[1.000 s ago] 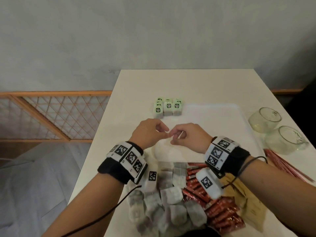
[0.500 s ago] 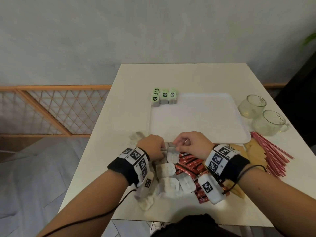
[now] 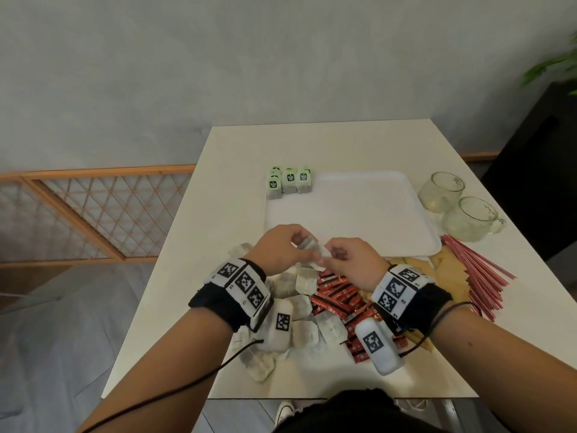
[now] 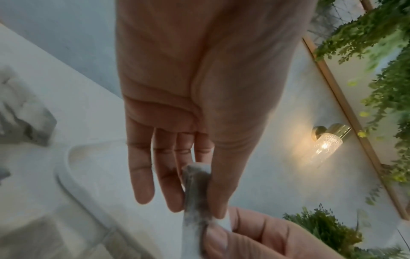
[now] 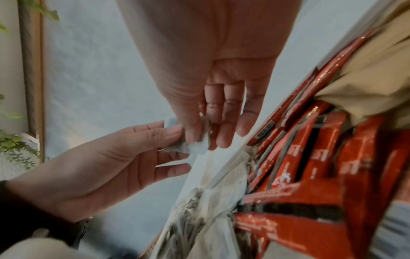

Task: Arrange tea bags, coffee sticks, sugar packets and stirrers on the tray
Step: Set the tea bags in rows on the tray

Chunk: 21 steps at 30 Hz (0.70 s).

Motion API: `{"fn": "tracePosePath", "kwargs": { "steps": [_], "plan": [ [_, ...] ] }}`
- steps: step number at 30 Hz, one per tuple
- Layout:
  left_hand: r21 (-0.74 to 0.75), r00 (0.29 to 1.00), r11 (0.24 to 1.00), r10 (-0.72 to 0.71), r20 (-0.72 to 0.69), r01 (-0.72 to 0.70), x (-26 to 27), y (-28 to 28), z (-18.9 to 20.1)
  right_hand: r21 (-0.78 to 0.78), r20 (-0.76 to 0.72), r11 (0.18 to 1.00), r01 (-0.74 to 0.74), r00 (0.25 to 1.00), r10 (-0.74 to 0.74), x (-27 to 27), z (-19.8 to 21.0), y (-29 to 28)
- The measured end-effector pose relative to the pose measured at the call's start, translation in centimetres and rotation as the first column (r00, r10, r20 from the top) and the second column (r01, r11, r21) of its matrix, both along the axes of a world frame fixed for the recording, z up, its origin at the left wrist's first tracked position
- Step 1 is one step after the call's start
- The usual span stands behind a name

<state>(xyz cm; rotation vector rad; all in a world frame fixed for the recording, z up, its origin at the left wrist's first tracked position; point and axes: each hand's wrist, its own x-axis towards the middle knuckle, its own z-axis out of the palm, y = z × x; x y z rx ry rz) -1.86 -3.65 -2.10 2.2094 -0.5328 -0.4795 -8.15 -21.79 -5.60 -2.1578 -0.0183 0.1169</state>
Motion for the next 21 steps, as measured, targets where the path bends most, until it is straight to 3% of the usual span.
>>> {"fn": "tracePosePath", "kwargs": {
  "steps": [3,7,12,15,18,21],
  "plan": [
    [0.174,0.997,0.982,-0.078,0.006,0.075,0.2,0.4,-0.6,-0.049,-0.028,0.998,0.048,0.998,-0.05,-0.4,-0.3,-1.1],
    [0.509,0.98,0.844,-0.197,0.003,0.168,0.4,1.1,-1.9,-0.06,-0.062,0.996,0.068,0.995,-0.072,-1.0,-1.0,-2.4],
    [0.596,0.982,0.791,-0.187,0.026,0.135,0.4,1.2,-2.3,-0.03,-0.028,0.999,0.023,0.999,-0.024,-1.5,-0.7,-2.8],
    [0.499,0.985,0.859,-0.165,0.057,0.115,1.1,1.5,-1.6,-0.018,0.018,0.999,-0.035,0.999,0.035,-1.7,-0.1,-2.7],
    [0.172,0.999,0.985,0.001,0.052,-0.01,1.4,1.5,-0.1,-0.043,0.057,0.991,-0.125,0.99,0.127,-1.3,0.7,-2.3],
    [-0.051,0.997,0.997,0.059,-0.047,-0.062,1.0,0.6,0.9,-0.07,0.082,0.988,-0.139,0.986,0.145,-0.5,1.1,-2.0]
  ]
}}
